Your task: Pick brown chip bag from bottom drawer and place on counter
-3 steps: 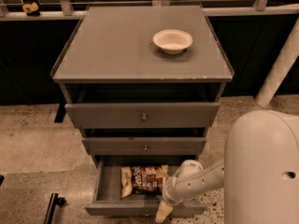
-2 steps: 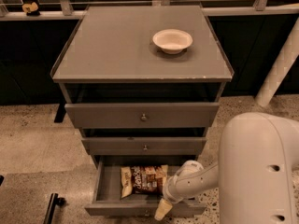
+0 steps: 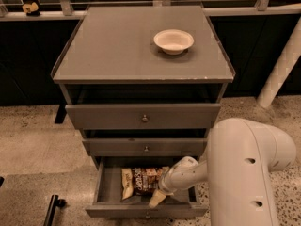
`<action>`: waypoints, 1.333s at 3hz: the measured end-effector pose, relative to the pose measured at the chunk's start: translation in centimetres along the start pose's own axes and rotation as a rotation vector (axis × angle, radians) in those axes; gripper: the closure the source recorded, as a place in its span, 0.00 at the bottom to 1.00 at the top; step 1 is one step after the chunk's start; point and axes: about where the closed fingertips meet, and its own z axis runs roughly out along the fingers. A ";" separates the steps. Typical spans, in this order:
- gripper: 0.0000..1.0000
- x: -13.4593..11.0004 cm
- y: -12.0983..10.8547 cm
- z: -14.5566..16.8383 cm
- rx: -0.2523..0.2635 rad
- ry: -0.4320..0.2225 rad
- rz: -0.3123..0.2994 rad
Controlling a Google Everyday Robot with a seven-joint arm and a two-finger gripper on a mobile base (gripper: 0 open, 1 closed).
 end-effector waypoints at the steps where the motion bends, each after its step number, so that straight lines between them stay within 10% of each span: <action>1: 0.00 -1.4 -2.1 1.8 0.021 -0.036 0.039; 4: 0.00 -0.7 -5.9 5.2 0.084 -0.097 0.078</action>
Offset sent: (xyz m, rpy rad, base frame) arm 0.0813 0.0003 -0.0475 0.1439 -0.1446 -0.2220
